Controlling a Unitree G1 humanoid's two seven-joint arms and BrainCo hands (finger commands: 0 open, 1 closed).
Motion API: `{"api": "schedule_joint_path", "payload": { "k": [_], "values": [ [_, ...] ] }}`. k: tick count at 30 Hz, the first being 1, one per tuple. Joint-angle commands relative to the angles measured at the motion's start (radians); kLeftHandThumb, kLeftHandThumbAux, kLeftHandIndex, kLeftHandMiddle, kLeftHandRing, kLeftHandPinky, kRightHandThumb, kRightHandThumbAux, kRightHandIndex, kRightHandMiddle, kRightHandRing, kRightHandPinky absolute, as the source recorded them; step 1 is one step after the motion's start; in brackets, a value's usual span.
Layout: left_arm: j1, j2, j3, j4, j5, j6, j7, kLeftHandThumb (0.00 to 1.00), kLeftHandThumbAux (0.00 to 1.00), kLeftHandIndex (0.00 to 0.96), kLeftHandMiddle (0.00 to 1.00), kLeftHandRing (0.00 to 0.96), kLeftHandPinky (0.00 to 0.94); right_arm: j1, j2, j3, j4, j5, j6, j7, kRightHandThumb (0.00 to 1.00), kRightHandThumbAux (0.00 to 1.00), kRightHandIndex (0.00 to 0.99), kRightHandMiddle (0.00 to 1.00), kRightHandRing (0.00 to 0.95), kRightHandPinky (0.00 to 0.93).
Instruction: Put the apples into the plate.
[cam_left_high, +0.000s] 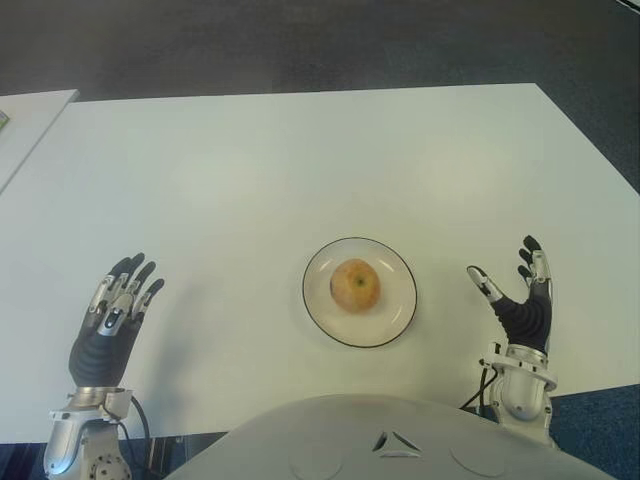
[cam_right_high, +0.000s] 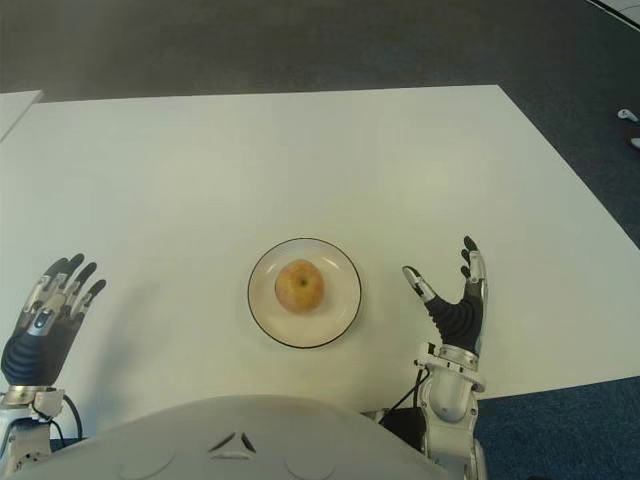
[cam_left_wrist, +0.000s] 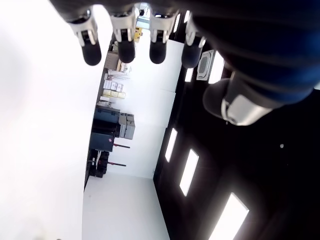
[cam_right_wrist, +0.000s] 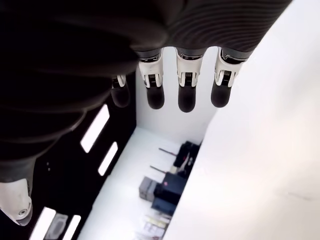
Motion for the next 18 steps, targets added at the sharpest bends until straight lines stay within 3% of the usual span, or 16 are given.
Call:
{"api": "schedule_joint_path", "payload": {
  "k": [1, 18],
  "values": [
    [0.013, -0.008, -0.001, -0.008, -0.010, -0.005, -0.017, 0.364, 0.486, 0.126, 0.017, 0.019, 0.100, 0.033, 0.042, 0.005, 0.017, 0.047, -0.031, 0.008, 0.187, 0.552, 0.064, 0.115, 0.101, 0.125],
    [0.020, 0.005, 0.019, -0.005, -0.031, 0.004, -0.033, 0.364, 0.486, 0.126, 0.017, 0.019, 0.100, 0.056, 0.111, 0.058, 0.118, 0.071, -0.142, 0.013, 0.152, 0.625, 0.077, 0.187, 0.162, 0.141]
  ]
}}
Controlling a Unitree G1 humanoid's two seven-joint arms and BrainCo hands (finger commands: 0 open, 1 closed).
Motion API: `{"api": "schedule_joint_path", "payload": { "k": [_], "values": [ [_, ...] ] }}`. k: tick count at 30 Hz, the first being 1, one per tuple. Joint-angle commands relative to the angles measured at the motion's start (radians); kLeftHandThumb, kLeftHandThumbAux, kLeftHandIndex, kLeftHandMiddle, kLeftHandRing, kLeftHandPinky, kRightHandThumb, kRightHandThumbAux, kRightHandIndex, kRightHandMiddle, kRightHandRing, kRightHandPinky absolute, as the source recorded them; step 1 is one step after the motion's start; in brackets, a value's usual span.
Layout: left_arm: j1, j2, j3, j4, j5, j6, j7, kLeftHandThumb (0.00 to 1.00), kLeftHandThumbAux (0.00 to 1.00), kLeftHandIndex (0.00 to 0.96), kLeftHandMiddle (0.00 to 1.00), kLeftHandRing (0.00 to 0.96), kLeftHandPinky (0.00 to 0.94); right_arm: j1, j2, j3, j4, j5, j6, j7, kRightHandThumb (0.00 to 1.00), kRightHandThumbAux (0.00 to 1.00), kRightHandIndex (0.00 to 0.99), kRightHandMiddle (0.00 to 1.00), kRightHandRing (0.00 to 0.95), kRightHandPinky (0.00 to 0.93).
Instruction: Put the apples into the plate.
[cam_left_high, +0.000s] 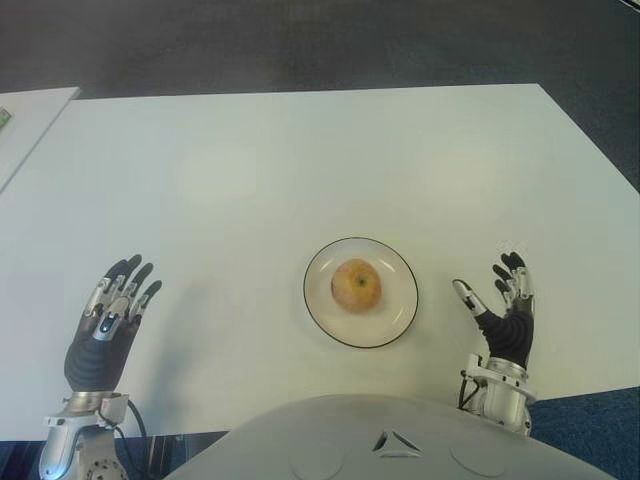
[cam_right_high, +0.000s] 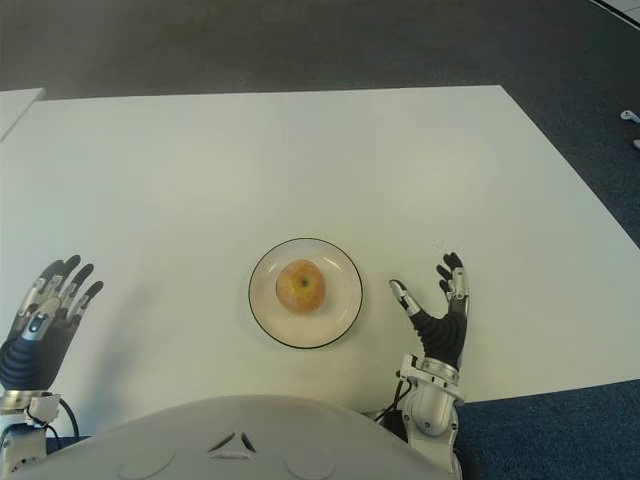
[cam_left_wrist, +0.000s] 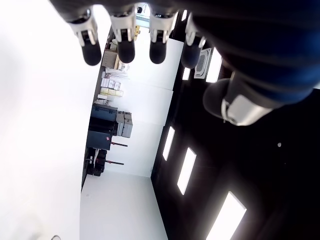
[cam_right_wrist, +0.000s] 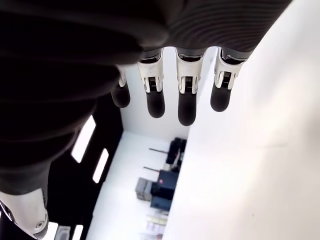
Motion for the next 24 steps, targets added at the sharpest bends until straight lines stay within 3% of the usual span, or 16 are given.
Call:
{"api": "schedule_joint_path", "payload": {
  "k": [1, 12, 24],
  "values": [
    [0.006, 0.006, 0.009, 0.001, -0.011, 0.006, -0.013, 0.364, 0.486, 0.126, 0.017, 0.019, 0.100, 0.004, 0.022, 0.021, 0.046, 0.019, -0.041, 0.004, 0.150, 0.625, 0.077, 0.188, 0.163, 0.137],
    [0.011, 0.017, 0.023, -0.003, -0.025, 0.017, -0.019, 0.364, 0.486, 0.126, 0.017, 0.019, 0.100, 0.001, 0.039, 0.058, 0.097, -0.007, -0.080, -0.031, 0.158, 0.624, 0.078, 0.184, 0.153, 0.124],
    [0.014, 0.028, 0.041, -0.004, -0.041, 0.031, -0.029, 0.364, 0.486, 0.126, 0.017, 0.019, 0.100, -0.019, 0.052, 0.063, 0.232, 0.007, -0.187, -0.096, 0.098, 0.608, 0.079, 0.155, 0.114, 0.074]
  ]
}}
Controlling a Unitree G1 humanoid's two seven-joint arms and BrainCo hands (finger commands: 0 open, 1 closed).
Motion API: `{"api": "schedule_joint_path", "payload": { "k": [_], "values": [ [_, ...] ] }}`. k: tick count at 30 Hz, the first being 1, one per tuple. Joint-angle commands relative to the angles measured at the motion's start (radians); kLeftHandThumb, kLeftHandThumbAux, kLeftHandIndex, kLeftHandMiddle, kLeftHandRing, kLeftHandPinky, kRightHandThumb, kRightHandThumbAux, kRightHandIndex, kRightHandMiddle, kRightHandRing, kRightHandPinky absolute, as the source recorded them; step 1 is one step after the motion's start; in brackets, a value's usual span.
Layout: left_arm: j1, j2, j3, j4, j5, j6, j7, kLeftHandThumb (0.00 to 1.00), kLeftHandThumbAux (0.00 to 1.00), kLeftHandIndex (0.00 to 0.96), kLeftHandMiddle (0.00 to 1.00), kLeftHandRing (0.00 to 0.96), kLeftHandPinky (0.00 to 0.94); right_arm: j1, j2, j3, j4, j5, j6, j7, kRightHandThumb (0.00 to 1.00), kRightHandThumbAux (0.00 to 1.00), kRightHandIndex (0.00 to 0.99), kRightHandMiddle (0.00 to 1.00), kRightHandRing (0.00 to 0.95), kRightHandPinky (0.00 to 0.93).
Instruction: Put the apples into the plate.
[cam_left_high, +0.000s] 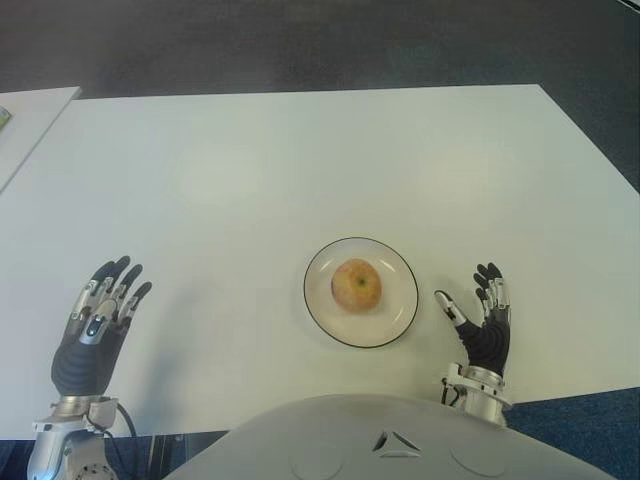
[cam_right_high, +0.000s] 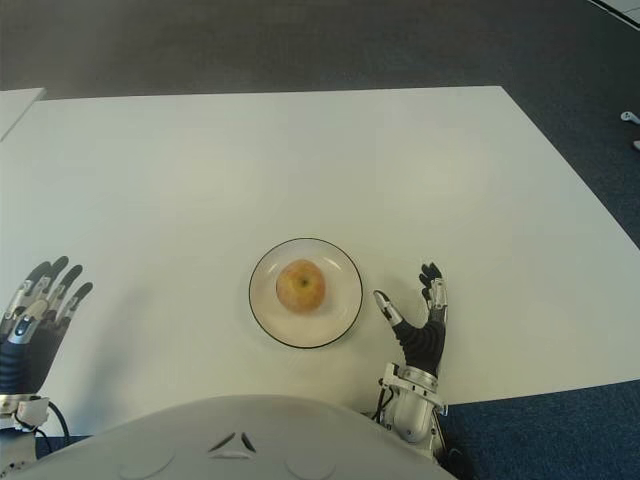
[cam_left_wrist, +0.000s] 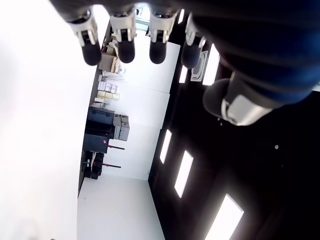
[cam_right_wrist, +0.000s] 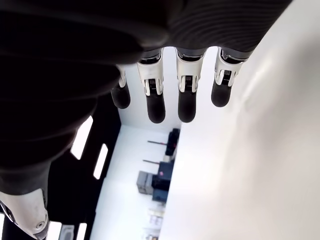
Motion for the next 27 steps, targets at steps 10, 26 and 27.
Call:
{"api": "schedule_joint_path", "payload": {
  "k": [10, 26, 27],
  "values": [
    [0.017, 0.015, 0.014, -0.016, -0.020, 0.024, -0.018, 0.364, 0.486, 0.126, 0.017, 0.019, 0.100, -0.006, 0.054, 0.020, 0.058, -0.024, -0.036, -0.075, 0.059, 0.575, 0.065, 0.114, 0.075, 0.038],
    [0.003, -0.054, -0.181, -0.053, 0.147, 0.009, 0.012, 0.364, 0.486, 0.126, 0.017, 0.019, 0.100, 0.012, 0.043, 0.038, 0.041, -0.004, -0.033, -0.081, 0.054, 0.568, 0.062, 0.091, 0.055, 0.032],
    [-0.019, -0.104, -0.330, -0.066, 0.276, -0.006, 0.035, 0.288, 0.491, 0.086, 0.011, 0.012, 0.072, 0.013, 0.043, 0.039, 0.039, -0.003, -0.033, -0.080, 0.053, 0.564, 0.061, 0.088, 0.052, 0.029]
  ]
}}
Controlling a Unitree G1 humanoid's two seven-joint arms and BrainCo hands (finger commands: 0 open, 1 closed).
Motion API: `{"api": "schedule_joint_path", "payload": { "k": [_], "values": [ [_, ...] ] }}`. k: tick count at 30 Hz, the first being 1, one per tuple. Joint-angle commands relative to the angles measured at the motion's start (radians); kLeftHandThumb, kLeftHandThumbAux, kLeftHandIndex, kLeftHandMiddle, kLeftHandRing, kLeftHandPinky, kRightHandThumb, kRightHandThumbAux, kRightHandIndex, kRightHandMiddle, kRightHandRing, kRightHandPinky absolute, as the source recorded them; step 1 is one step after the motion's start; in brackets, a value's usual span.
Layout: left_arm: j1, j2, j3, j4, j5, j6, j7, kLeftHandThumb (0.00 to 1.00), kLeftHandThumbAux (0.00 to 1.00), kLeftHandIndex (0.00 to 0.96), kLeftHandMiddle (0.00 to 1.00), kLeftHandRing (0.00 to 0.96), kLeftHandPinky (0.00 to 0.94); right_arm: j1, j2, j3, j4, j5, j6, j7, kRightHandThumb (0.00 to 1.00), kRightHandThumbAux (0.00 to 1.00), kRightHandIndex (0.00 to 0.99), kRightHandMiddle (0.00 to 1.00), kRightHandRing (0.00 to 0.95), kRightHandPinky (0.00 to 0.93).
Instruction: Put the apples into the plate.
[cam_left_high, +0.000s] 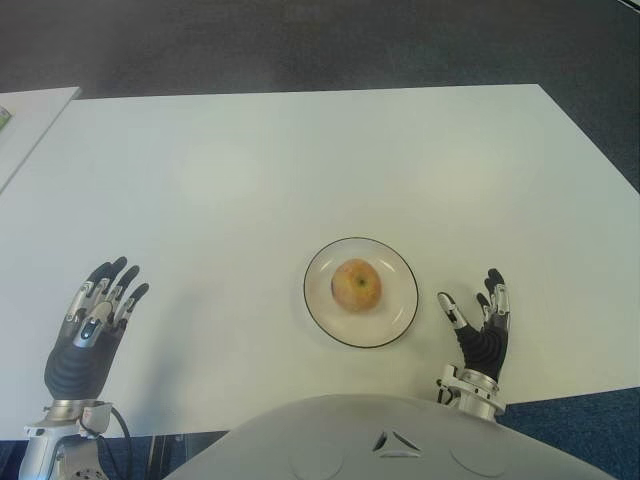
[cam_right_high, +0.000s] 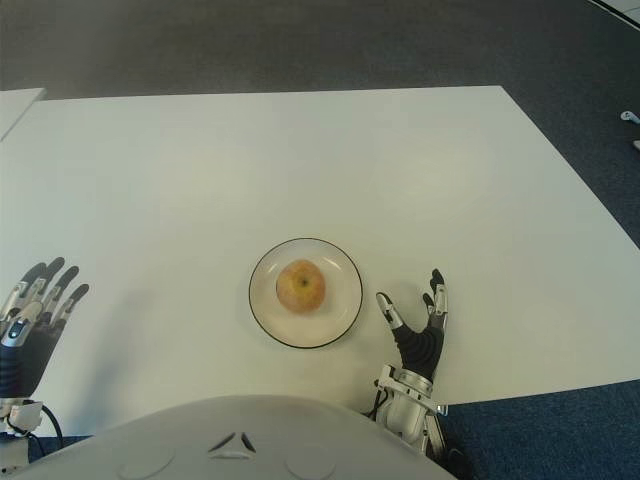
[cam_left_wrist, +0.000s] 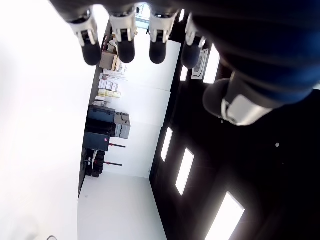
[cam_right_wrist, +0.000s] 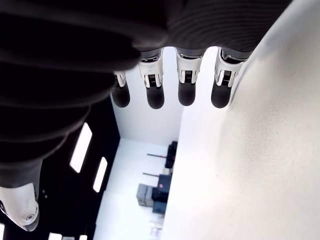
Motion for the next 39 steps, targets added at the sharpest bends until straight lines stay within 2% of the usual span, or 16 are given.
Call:
{"api": "schedule_joint_path", "payload": {
  "k": [1, 2, 4, 9, 14, 25, 39],
  "values": [
    [-0.138, -0.192, -0.539, 0.049, 0.472, -0.016, 0.091, 0.260, 0.493, 0.072, 0.008, 0.010, 0.062, 0.016, 0.041, 0.013, -0.006, 0.014, 0.010, 0.010, 0.053, 0.563, 0.060, 0.087, 0.051, 0.028],
    [-0.206, -0.243, -0.672, 0.114, 0.593, -0.010, 0.127, 0.181, 0.488, 0.046, 0.005, 0.006, 0.040, 0.017, 0.040, 0.015, -0.007, 0.017, 0.014, 0.013, 0.050, 0.557, 0.056, 0.082, 0.047, 0.024],
    [-0.265, -0.277, -0.759, 0.179, 0.677, 0.006, 0.164, 0.092, 0.496, 0.018, 0.002, 0.002, 0.016, 0.021, 0.040, 0.020, -0.014, 0.024, 0.025, 0.022, 0.045, 0.547, 0.048, 0.076, 0.041, 0.019],
    [-0.266, -0.280, -0.772, 0.192, 0.718, 0.006, 0.195, 0.021, 0.543, 0.002, 0.000, 0.000, 0.002, 0.032, 0.038, 0.032, -0.034, 0.072, 0.056, 0.064, 0.047, 0.529, 0.029, 0.064, 0.029, 0.004],
    [-0.275, -0.285, -0.782, 0.218, 0.737, -0.024, 0.222, 0.003, 0.564, 0.000, 0.000, 0.000, 0.000, 0.041, 0.038, 0.035, -0.052, 0.094, 0.075, 0.086, 0.065, 0.515, 0.009, 0.045, 0.011, 0.000],
    [-0.278, -0.224, -0.848, 0.214, 0.693, -0.101, 0.283, 0.000, 0.542, 0.000, 0.000, 0.000, 0.000, 0.059, 0.028, 0.032, -0.087, 0.124, 0.103, 0.118, 0.090, 0.509, 0.000, 0.023, 0.000, 0.000],
    [-0.242, -0.199, -0.924, 0.177, 0.698, -0.046, 0.357, 0.004, 0.570, 0.000, 0.000, 0.000, 0.000, 0.083, 0.028, 0.027, -0.130, 0.119, 0.146, 0.126, 0.075, 0.542, 0.000, 0.035, 0.004, 0.000]
  ]
}}
